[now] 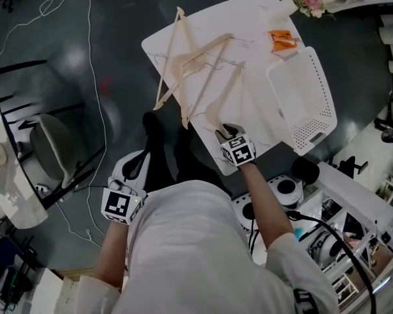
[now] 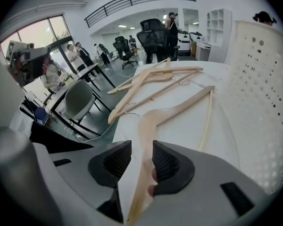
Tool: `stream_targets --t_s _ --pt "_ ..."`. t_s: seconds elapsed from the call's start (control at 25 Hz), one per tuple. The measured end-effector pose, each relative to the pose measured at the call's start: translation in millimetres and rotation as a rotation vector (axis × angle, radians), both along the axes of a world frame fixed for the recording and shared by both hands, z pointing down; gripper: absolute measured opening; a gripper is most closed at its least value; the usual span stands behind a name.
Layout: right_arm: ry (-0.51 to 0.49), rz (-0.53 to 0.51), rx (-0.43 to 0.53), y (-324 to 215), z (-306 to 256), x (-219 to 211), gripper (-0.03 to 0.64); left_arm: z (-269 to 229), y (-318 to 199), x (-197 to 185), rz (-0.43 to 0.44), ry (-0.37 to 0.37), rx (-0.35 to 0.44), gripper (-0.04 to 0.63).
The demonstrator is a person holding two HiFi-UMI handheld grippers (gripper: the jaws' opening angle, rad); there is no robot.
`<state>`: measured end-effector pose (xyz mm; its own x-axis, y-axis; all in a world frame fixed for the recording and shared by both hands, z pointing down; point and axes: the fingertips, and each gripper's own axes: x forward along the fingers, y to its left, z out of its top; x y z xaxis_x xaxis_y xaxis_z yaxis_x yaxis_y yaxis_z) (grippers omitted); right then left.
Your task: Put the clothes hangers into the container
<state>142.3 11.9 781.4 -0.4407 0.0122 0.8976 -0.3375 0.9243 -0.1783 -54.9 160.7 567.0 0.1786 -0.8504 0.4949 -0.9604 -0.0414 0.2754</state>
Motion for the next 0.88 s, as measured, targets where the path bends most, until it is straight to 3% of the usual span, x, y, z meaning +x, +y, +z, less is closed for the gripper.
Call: stream_targets --t_s 0.44,0.6,0.88 --pt "0.201 -0.083 0.051 1.9 41.5 -0.8 0.152 10.8 7.2 -19.4 -0.053 0.008 -0.034 0.000" --pt "0.186 -0.071 0.059 4.8 41.8 -2.1 0.106 13.1 6.5 -21.1 -0.059 0.012 -0.038 0.000" --pt "0.113 -0.015 0.030 -8.7 28.4 0.8 0.097 9.0 -1.6 -15.7 -0.044 0.008 -0.025 0.001"
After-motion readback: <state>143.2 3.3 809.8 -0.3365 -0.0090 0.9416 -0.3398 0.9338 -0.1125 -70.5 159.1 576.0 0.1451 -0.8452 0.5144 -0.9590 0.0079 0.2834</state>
